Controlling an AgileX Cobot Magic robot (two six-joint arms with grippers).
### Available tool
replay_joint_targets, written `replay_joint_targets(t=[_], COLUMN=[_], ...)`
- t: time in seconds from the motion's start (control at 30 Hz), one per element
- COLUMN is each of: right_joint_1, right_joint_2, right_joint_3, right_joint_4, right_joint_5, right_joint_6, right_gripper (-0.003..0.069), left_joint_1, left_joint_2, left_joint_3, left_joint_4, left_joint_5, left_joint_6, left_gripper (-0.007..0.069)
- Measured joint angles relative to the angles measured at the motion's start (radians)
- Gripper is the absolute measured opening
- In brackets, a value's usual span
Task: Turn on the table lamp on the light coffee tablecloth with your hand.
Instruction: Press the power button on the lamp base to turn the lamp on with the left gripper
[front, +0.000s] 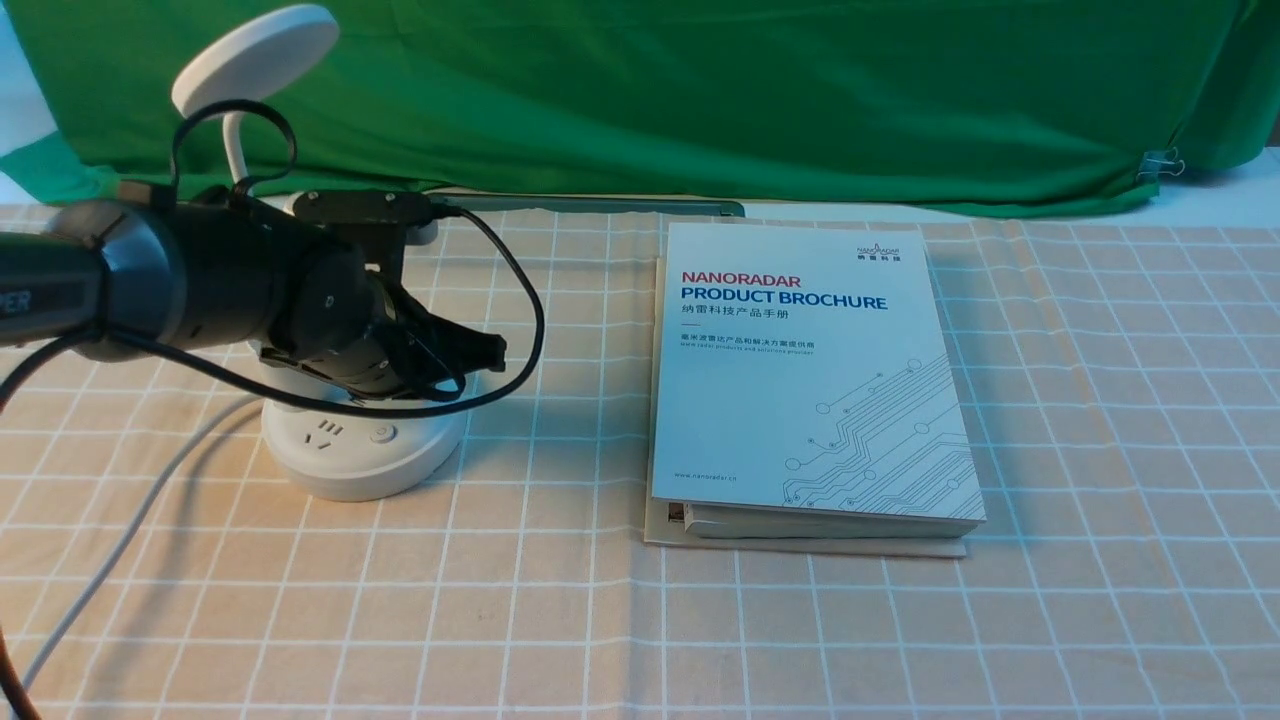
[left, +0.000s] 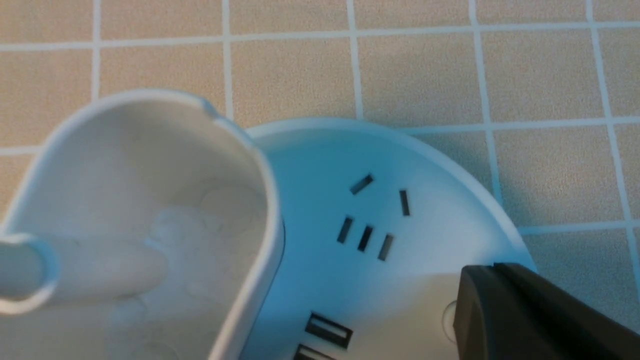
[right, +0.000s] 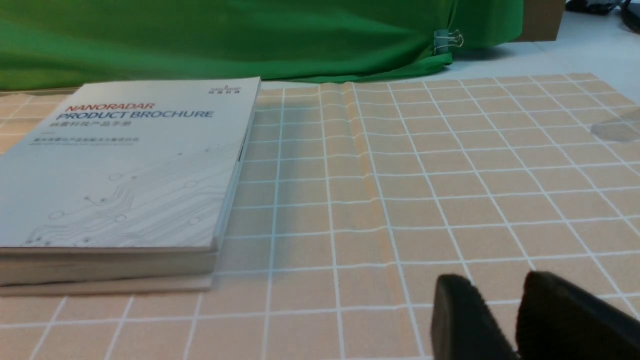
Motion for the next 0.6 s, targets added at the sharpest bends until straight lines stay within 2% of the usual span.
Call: replay_joint_targets(t=[0.6], right_joint_1=[0.0], right_joint_2=[0.0], right_joint_3=[0.0], right_joint_4=[0.0], right_joint_5=[0.0], right_joint_6=[0.0], right_gripper=[0.0238], left_joint_1=[0.001], left_joint_2=[0.02], left_joint_3=[0.021], left_joint_4=[-0.082], left_joint_5=[-0.066], left_joint_6=[0.001], left_gripper=[0.0021])
